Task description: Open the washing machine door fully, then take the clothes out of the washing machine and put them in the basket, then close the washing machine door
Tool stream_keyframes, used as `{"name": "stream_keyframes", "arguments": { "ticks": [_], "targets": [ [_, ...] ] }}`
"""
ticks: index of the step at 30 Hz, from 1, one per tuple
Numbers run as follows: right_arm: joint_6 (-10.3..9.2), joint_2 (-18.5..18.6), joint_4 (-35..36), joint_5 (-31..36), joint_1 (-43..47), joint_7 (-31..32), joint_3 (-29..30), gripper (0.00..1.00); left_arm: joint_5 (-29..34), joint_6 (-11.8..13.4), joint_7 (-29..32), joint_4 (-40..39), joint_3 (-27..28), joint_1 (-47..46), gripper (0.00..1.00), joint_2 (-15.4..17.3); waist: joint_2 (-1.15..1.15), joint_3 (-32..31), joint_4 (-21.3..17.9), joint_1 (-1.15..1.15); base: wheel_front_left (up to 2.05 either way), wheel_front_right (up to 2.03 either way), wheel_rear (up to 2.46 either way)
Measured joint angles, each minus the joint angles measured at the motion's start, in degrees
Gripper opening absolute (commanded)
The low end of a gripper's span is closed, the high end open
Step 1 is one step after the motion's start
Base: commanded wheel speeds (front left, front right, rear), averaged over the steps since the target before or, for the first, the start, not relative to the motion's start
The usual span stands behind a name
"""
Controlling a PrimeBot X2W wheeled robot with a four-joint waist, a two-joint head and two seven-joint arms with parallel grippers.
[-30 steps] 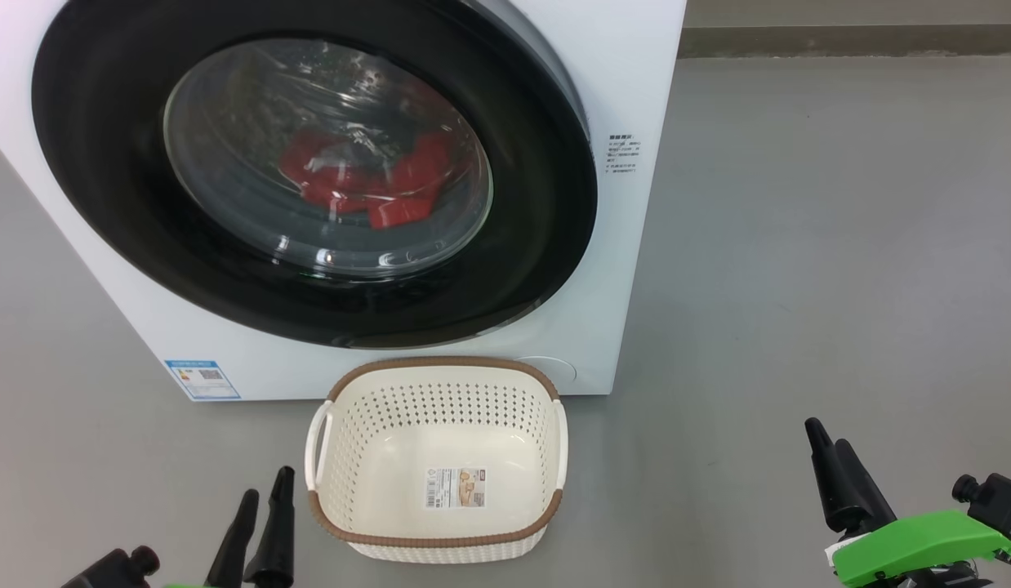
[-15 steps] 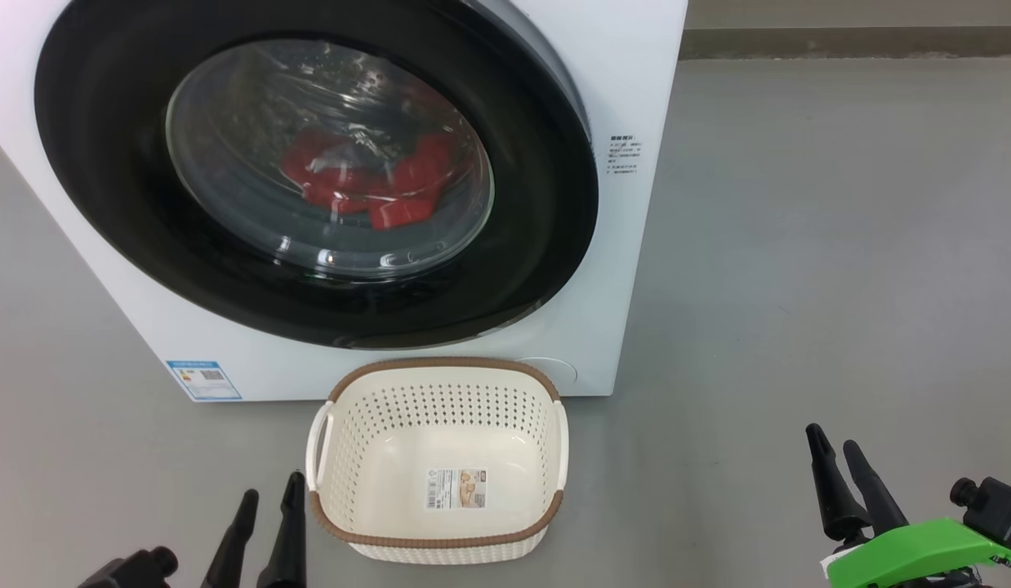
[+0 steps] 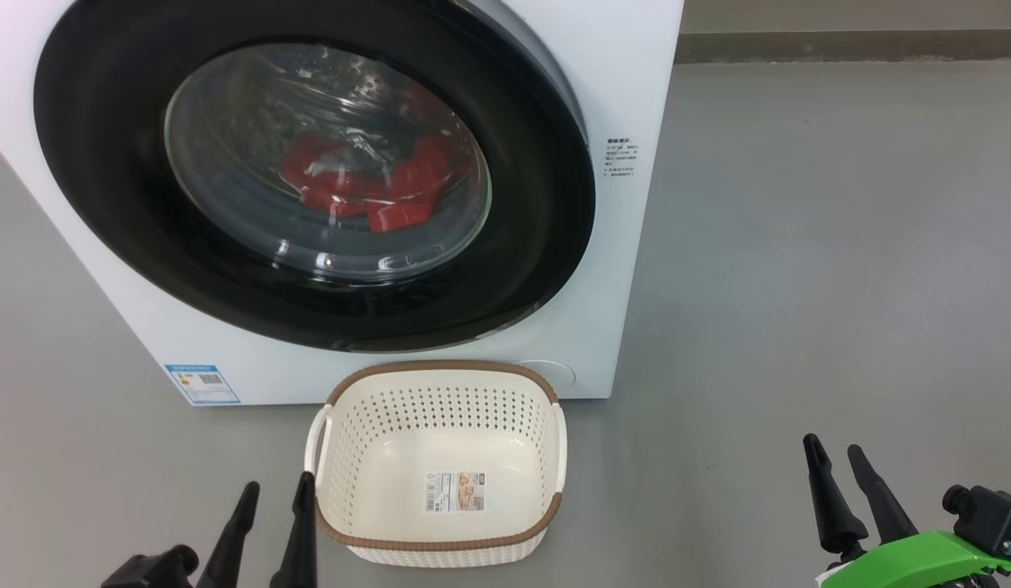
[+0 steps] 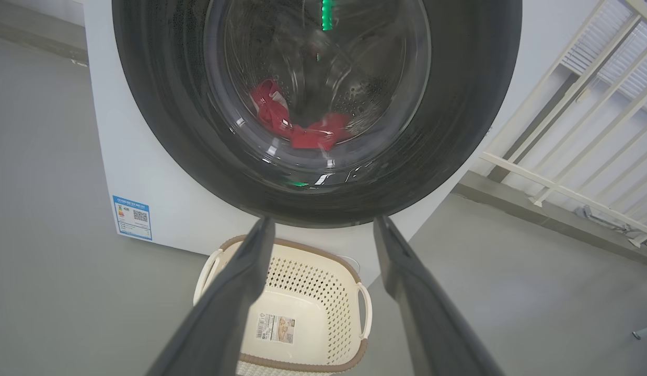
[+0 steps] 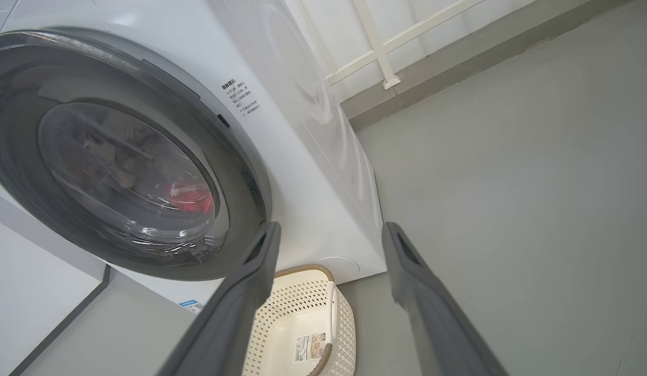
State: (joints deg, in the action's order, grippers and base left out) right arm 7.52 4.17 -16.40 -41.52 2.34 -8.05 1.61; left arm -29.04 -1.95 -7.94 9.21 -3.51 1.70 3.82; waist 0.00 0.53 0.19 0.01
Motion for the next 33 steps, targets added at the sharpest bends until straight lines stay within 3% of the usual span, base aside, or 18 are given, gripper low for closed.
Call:
{"name": "stream_keyframes", "arguments": {
  "ticks": [20,33],
  "targets": [
    [0.00,0.67,0.36,11.65,1.56,-3.13,0.49,1.00,12.96,0.48,-3.34,-1.71,-0.60,0.86,1.00,0.26,0.00,0.29,-0.17,0.00,0.00,0.00,0.00],
    [0.01,0.18,0.82,19.46,2.23,-5.27,2.79,1.00,20.91,-1.02,-5.37,-1.33,0.16,1.95,1.00,0.11,0.00,1.00,-0.51,0.00,0.00,0.00,0.00]
  ]
}}
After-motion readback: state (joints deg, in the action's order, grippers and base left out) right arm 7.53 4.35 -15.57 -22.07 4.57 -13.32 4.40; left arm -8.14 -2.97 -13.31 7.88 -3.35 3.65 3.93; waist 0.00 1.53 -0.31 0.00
